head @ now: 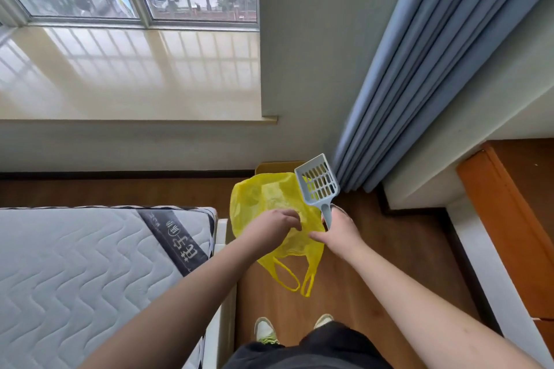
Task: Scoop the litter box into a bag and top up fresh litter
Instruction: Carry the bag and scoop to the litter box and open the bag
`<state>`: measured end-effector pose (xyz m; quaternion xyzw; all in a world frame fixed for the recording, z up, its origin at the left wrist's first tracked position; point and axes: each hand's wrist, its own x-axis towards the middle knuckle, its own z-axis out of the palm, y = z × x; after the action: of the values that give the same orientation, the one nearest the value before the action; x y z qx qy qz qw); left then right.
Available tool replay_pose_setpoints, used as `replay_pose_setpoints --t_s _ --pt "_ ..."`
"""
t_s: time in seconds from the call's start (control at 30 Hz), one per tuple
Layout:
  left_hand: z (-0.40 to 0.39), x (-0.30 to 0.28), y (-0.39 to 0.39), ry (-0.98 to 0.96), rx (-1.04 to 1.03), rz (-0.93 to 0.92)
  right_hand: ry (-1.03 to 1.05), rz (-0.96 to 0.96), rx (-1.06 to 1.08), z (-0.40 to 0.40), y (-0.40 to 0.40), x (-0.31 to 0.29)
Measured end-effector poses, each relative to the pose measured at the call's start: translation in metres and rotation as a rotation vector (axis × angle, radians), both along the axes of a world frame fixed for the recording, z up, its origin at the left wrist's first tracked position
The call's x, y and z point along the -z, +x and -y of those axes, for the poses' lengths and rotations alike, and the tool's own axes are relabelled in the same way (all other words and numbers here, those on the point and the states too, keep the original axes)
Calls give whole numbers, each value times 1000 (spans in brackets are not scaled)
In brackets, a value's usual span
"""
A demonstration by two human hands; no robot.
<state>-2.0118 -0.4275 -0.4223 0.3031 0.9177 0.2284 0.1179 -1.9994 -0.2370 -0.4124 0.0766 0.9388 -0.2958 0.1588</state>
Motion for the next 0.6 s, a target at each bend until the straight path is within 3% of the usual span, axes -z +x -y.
replay_pose_setpoints --t_s 0.13,0.27,0.43,0.6 --pt "-8 0 -9 41 -50 -42 -25 87 18 -3 -4 10" --pt "-20 9 -16 -25 -161 -66 -116 64 245 -15 -16 22" --pt "-44 33 -26 -35 -329 -81 -183 84 303 -44 -46 32" --pt "-57 58 -52 -238 -290 -7 -275 196 348 -77 -83 50"
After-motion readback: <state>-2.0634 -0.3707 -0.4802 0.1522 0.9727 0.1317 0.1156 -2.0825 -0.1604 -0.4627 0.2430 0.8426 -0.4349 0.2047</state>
